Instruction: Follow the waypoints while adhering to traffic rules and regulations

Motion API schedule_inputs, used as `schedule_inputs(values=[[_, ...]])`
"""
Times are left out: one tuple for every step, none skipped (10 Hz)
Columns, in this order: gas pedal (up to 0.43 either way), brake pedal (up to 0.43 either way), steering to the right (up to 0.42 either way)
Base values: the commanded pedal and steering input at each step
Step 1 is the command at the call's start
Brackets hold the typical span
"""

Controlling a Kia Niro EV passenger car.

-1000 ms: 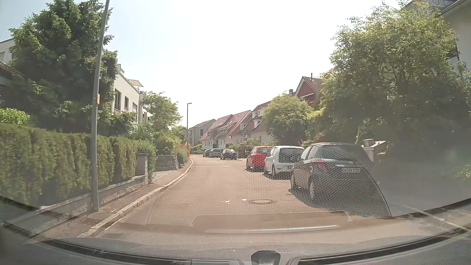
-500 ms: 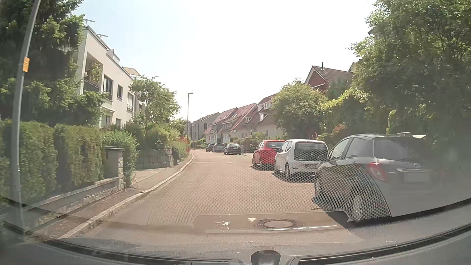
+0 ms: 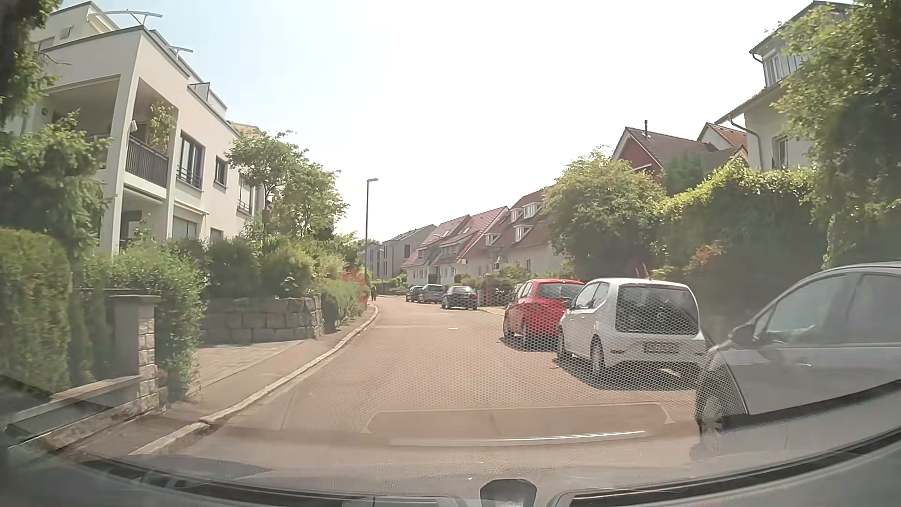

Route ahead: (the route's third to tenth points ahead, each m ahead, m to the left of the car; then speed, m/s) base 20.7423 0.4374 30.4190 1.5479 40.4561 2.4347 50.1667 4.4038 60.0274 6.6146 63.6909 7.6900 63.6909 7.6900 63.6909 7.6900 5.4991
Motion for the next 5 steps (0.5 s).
schedule_inputs(values=[[0.047,0.0,-0.041],[0.047,0.0,-0.039],[0.047,0.0,-0.036],[0.047,0.0,-0.036],[0.047,0.0,-0.036]])
